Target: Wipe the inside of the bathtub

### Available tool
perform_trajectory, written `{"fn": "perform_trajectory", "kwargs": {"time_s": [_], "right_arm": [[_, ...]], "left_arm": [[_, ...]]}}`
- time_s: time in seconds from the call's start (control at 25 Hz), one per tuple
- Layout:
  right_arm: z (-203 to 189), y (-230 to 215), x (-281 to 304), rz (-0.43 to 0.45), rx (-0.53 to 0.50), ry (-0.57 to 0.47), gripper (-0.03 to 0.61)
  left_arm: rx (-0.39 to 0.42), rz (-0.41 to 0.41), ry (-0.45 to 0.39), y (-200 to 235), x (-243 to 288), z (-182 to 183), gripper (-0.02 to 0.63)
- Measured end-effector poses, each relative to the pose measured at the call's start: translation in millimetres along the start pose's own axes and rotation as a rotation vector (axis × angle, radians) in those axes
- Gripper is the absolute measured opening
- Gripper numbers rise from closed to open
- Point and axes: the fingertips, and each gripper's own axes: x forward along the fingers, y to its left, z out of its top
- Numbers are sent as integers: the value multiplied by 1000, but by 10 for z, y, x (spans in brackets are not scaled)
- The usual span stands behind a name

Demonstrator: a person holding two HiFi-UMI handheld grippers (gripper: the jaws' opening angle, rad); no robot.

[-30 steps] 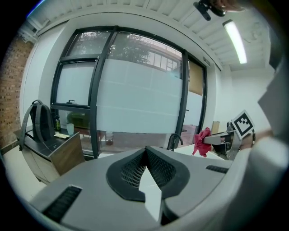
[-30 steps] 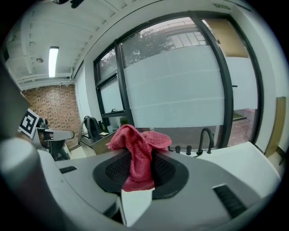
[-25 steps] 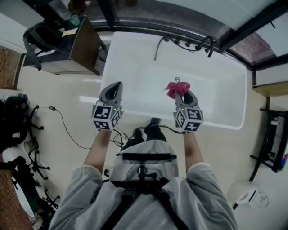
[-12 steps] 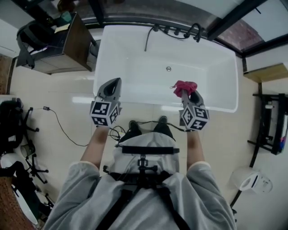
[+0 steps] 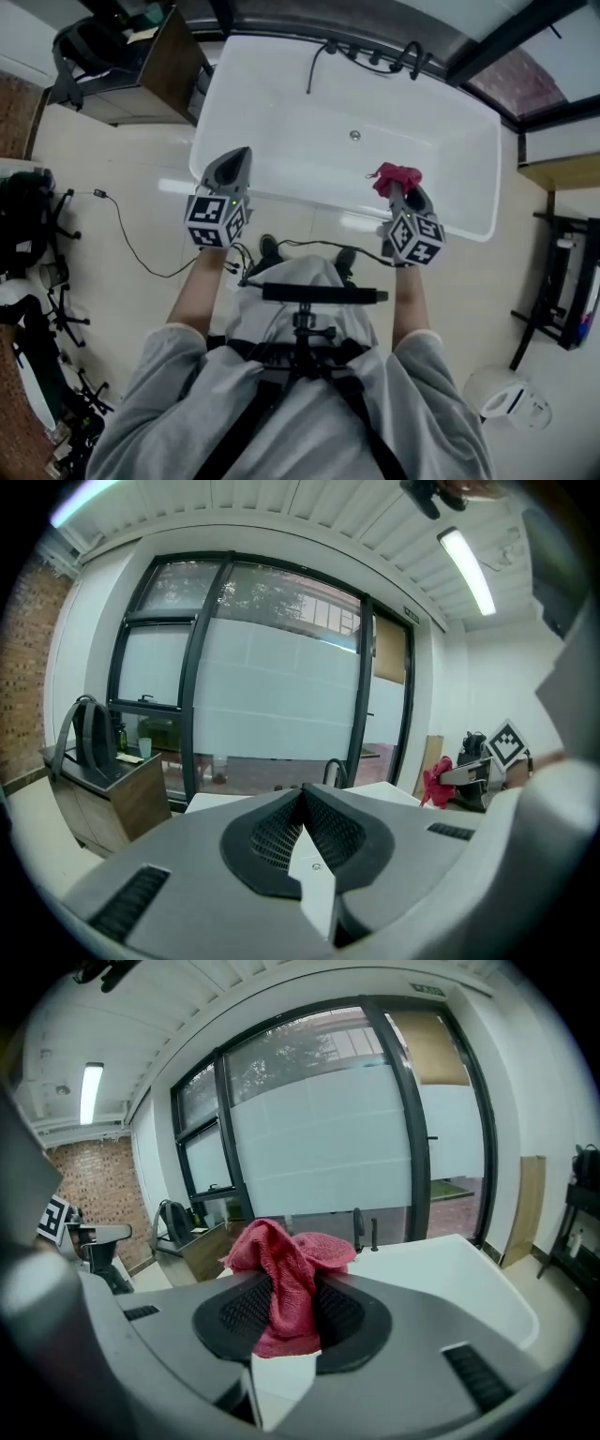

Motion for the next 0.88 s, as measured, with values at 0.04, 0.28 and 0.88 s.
{"fn": "perform_trajectory", "kwargs": {"time_s": [0.04,0.28,0.88], "right_arm": [[-7,-76,-22,9,0,4,117],[-114,-492,-172,27,-29,40,115],[-228,-580,-418,10,-38,27,114]], "left_arm": [[-9,10,2,-77,-9,-17,-3],[-44,52,26,-439,-19,-141,-3],[-15,18,46,-687,-39,-219,-3]]}}
